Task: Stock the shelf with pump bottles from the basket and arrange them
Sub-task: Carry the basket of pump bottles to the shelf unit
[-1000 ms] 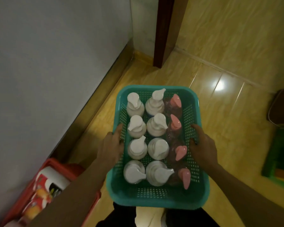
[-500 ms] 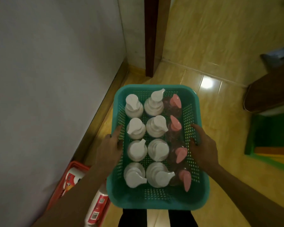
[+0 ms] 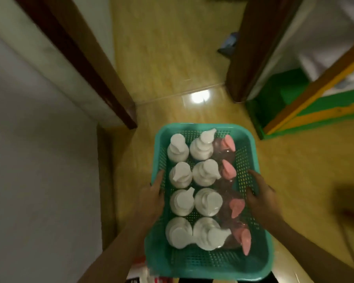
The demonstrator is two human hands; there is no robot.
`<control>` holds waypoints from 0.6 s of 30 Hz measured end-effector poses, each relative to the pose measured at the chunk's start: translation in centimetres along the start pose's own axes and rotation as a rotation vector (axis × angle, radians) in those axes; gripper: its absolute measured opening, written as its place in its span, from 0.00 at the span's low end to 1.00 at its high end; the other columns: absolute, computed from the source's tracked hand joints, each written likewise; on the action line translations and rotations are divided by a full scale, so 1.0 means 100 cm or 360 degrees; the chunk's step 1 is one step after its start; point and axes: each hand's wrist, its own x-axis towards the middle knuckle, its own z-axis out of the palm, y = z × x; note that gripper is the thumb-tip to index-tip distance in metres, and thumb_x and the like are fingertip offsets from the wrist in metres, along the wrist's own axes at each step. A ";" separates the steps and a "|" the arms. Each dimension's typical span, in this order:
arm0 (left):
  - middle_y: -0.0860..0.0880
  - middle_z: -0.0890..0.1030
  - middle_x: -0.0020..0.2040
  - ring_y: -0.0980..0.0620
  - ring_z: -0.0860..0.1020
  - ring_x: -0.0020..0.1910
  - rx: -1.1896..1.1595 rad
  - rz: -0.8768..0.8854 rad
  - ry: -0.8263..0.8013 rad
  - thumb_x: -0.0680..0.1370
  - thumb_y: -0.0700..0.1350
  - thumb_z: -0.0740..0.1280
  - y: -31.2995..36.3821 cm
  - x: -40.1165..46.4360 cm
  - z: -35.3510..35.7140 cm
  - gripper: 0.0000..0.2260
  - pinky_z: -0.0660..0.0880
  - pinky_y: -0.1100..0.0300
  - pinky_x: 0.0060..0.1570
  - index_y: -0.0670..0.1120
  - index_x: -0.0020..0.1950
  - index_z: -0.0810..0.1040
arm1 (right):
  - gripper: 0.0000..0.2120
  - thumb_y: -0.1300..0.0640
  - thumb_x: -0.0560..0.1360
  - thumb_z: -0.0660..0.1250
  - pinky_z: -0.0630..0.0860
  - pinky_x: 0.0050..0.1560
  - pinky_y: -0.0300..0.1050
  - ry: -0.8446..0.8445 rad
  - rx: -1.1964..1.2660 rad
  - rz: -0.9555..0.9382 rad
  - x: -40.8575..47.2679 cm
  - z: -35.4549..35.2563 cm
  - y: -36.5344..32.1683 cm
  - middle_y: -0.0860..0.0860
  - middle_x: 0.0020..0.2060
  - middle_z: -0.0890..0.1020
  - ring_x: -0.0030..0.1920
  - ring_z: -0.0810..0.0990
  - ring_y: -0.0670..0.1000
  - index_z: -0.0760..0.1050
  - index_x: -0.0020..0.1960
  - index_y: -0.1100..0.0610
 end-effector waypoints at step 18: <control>0.42 0.77 0.45 0.49 0.72 0.39 0.0454 0.0754 -0.0462 0.77 0.40 0.62 0.360 0.063 0.187 0.28 0.69 0.58 0.39 0.49 0.76 0.56 | 0.26 0.61 0.73 0.66 0.79 0.36 0.54 0.0522 0.0009 0.0914 -0.046 -0.235 0.267 0.61 0.52 0.82 0.41 0.81 0.62 0.65 0.67 0.42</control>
